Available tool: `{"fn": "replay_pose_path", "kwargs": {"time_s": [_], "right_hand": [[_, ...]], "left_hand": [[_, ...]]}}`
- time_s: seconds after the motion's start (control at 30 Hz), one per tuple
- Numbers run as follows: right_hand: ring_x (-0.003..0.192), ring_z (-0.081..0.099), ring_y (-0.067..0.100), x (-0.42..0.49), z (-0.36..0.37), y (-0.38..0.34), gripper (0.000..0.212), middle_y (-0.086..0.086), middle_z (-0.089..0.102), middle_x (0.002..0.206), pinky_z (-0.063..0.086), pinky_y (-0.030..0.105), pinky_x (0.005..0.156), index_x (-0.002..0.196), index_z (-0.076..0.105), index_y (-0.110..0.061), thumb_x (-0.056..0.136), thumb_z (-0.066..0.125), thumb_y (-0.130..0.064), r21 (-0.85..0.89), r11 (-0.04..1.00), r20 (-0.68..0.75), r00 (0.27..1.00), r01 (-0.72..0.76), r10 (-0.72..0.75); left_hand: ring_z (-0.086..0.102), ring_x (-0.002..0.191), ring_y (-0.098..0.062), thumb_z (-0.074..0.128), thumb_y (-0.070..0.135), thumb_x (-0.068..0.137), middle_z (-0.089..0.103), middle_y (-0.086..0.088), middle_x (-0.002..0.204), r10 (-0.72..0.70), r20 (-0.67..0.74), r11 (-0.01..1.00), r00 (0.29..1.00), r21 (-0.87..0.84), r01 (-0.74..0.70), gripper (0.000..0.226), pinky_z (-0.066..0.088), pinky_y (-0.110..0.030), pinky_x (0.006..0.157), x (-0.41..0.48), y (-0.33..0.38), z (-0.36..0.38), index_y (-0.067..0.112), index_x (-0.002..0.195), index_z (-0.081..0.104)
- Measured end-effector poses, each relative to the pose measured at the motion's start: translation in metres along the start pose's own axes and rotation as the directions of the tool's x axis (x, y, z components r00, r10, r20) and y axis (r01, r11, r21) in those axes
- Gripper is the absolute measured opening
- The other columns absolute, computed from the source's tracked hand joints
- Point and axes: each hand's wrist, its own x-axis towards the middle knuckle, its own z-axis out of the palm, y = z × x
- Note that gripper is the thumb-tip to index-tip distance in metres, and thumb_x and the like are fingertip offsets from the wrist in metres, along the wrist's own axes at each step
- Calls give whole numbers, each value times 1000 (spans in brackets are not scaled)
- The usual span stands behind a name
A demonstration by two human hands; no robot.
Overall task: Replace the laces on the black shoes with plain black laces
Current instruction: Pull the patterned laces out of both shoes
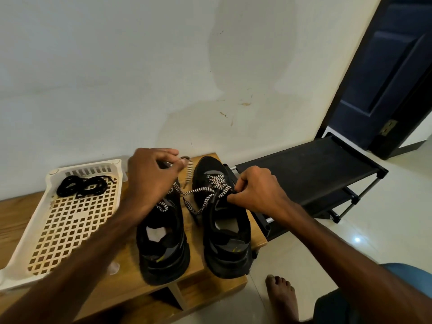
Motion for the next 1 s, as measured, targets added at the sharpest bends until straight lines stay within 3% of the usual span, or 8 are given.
{"fn": "replay_pose_path", "kwargs": {"time_s": [0.17, 0.27, 0.33, 0.43, 0.53, 0.67, 0.9, 1.0], "right_hand": [[80, 71, 10, -2, 3, -2, 14, -4, 73, 85, 64, 36, 76, 83, 73, -19, 81, 84, -28, -9, 1000, -12, 1000, 22, -22], [81, 69, 8, -3, 3, -5, 18, -6, 71, 90, 63, 36, 79, 95, 73, -22, 83, 83, -30, -63, 996, -38, 997, 70, -72], [89, 68, 10, -4, 5, -8, 28, -6, 69, 101, 62, 37, 82, 109, 70, -23, 84, 82, -28, -122, 980, -42, 986, 155, -161], [99, 62, 17, -4, 11, -14, 38, -1, 61, 116, 56, 34, 79, 120, 64, -24, 86, 78, -20, -240, 919, -24, 945, 313, -328], [94, 56, 17, -3, 16, -17, 33, 0, 57, 111, 43, 29, 72, 119, 65, -24, 88, 74, -16, -307, 870, -38, 909, 386, -416], [94, 62, 19, 0, 12, -17, 17, 3, 65, 109, 47, 27, 75, 108, 72, -17, 91, 73, -18, -313, 866, -38, 906, 390, -422], [90, 70, 12, 0, 0, -12, 17, 1, 75, 104, 61, 31, 84, 110, 78, -19, 94, 73, -19, -134, 917, 26, 926, 375, -376], [91, 69, 9, 2, 1, -8, 14, -1, 74, 104, 62, 30, 82, 106, 78, -17, 93, 74, -19, -45, 945, -5, 946, 325, -326]], "left_hand": [[70, 105, -20, 85, 19, 79, 73, -7, 120, -102, 215, 980, 971, 191, 61, 35, 50, -29, 95, -4, -4, 1, 12, 112, 78], [48, 133, -25, 75, 16, 81, 57, -8, 144, 1, 278, 926, 961, 363, -106, 62, 38, -37, 112, -27, 10, 20, 9, 140, 59], [34, 142, -25, 68, 8, 78, 48, -5, 150, 133, 273, 886, 953, 398, -238, 66, 33, -42, 117, -37, 19, 26, 12, 143, 55], [45, 129, -23, 64, 1, 71, 60, -3, 133, 296, 212, 880, 931, 317, -352, 52, 42, -43, 107, -50, 25, 29, 12, 122, 68], [57, 104, -21, 51, 15, 78, 67, -1, 101, 319, 164, 877, 933, 323, -357, 23, 43, -39, 89, -62, 30, 33, 15, 93, 69], [55, 83, -21, 30, 33, 88, 51, 3, 72, 281, 221, 806, 934, 474, -355, 35, 40, -41, 81, -64, 25, 36, 17, 70, 56], [63, 83, -16, 62, 43, 90, 62, 7, 90, 171, 306, 869, 936, 401, -290, 21, 55, -37, 76, -63, 21, 47, 24, 99, 61], [65, 79, -11, 69, 40, 88, 65, 10, 84, 112, 268, 913, 957, 352, -206, 18, 58, -37, 77, -60, 16, 47, 24, 96, 65]]}}
